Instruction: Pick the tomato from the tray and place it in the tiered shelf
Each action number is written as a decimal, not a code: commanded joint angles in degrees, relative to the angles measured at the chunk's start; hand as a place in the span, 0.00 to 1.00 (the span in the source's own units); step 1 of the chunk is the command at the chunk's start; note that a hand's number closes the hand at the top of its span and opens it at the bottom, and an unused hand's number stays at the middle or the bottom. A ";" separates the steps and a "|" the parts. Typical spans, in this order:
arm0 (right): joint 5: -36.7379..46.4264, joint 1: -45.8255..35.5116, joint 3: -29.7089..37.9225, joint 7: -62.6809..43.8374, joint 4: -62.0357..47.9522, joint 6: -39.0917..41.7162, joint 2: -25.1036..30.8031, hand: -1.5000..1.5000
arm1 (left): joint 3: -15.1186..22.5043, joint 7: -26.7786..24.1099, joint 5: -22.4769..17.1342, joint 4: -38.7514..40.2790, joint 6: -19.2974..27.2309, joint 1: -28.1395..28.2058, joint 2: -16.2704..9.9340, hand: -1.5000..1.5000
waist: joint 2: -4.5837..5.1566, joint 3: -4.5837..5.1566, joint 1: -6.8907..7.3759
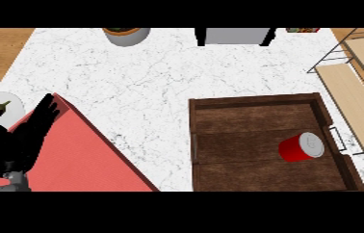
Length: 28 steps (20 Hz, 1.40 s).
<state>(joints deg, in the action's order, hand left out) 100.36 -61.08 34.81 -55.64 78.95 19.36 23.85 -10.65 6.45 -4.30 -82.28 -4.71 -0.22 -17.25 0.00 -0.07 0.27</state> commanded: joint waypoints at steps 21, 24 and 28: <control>-15.21 13.42 6.99 -0.75 2.31 -17.22 4.51 0.00 | -0.38 0.47 1.48 -1.43 -0.87 1.94 1.58 0.50 | -0.04 0.06 -0.03; -18.21 12.14 8.73 -2.70 4.91 -19.22 2.43 0.00 | -0.63 0.79 1.65 -1.04 -0.58 0.40 1.31 0.50 | -0.06 0.06 -0.15; -22.20 13.37 8.84 -2.63 14.35 -16.08 1.64 0.00 | -2.00 -0.98 1.12 2.12 -0.89 0.38 1.41 0.50 | -0.20 0.09 -0.77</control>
<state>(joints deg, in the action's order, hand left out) 81.86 -48.99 42.93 -56.62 86.47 3.15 26.92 -11.75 6.13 -2.97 -83.02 -5.56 1.05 -15.90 -0.19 -0.04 0.03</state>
